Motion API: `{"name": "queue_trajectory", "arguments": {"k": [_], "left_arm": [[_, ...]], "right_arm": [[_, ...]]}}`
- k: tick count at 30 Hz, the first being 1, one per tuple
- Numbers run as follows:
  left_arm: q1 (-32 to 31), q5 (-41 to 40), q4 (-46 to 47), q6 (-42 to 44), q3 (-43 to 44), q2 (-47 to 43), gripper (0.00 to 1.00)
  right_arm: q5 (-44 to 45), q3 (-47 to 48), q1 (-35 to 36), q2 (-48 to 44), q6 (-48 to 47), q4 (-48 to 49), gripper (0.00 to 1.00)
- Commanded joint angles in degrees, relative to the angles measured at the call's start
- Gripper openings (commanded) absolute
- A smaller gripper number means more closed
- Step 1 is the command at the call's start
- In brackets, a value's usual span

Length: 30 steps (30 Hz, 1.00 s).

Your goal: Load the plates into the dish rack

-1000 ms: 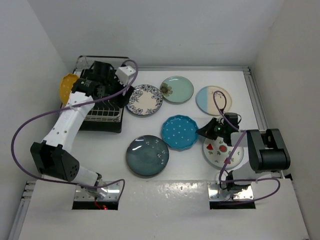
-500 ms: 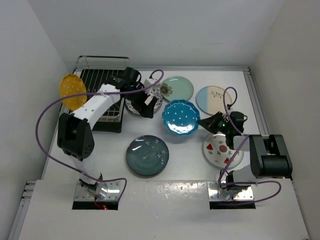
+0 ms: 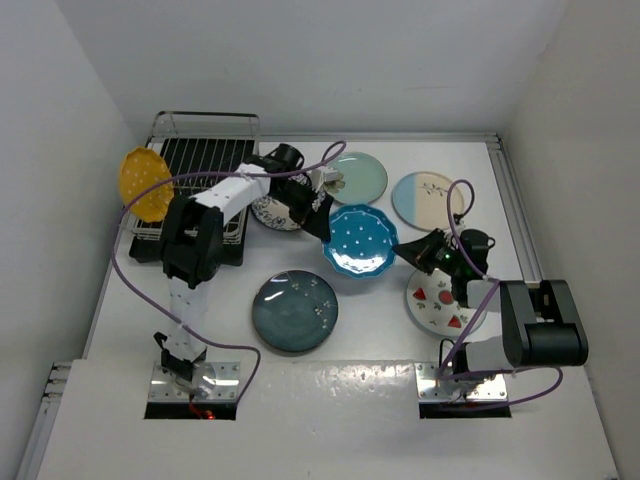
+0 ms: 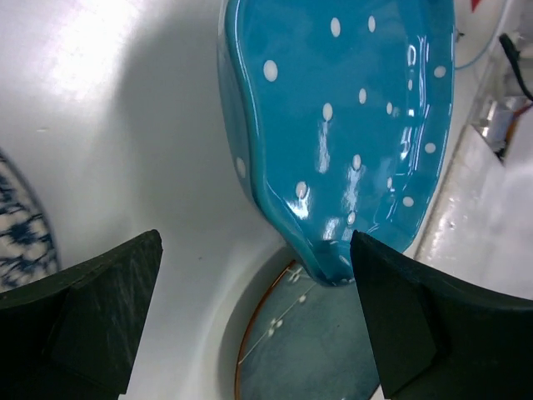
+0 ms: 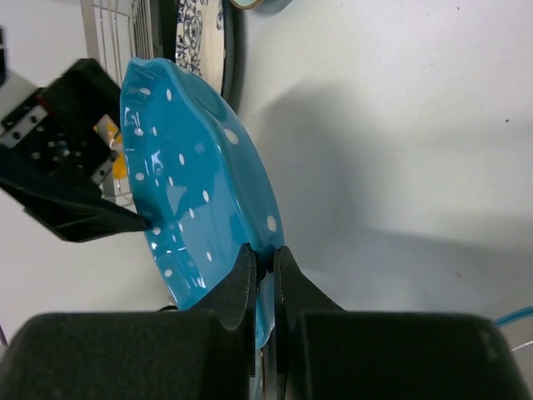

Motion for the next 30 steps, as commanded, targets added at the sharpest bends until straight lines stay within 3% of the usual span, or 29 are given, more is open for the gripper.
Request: {"name": "queue_trajectory", "arguments": {"k": [1,4,5,8,10,15,18,20,21,25,26,29,30], "left_arm": [[-1.23,9.22,0.34,-0.69,2.35,0.91,0.99],[-2.81,11.87,0.34,-0.17,2.35,0.91,0.9],[-2.82,11.87,0.34,-0.17,2.35,1.6,0.78],[-3.43,12.48,0.34,-0.17,2.35,2.14,0.6],[-3.43,12.49,0.34,-0.17,2.35,2.14,0.37],[-2.82,11.35,0.34,-0.77,2.88,-0.32,0.0],[-0.89,8.19,-0.19,-2.44,4.2,-3.13,0.0],[1.3,7.22,-0.19,-4.2,6.65,-4.97,0.0],[2.18,5.13,-0.19,-4.82,7.7,-6.03,0.0],[8.15,-3.83,-1.68,-6.05,18.57,-12.96,0.0],[9.39,-3.86,-1.68,-6.66,20.35,-14.29,0.0],[12.73,-17.17,-1.68,-5.89,25.01,-20.07,0.0],[12.74,-27.66,-1.68,-5.01,25.55,-21.49,0.0]], "right_arm": [[-4.46,0.53,0.66,-2.68,3.25,10.54,0.0],[-4.37,0.62,1.27,-2.59,3.25,11.32,0.0],[-4.28,0.62,1.28,-2.59,3.25,11.59,0.0],[-4.37,0.88,1.28,-2.07,3.77,12.73,0.0],[-4.46,0.97,2.84,-1.54,4.12,13.35,0.0],[-4.37,1.23,3.3,-1.01,3.69,13.18,0.0],[-4.28,2.37,3.74,-1.1,3.07,11.25,0.0],[-4.55,3.51,3.91,-1.36,2.28,7.4,0.07],[-4.72,4.47,3.65,-1.54,1.06,4.94,0.2],[-4.64,9.3,3.74,-3.98,-3.07,-4.72,0.55],[-4.29,9.32,3.74,-4.0,-3.08,-4.75,0.56],[-1.92,11.51,4.0,-6.54,-8.51,-13.95,0.57],[-1.65,11.6,3.91,-7.07,-9.75,-14.94,0.57]]}}
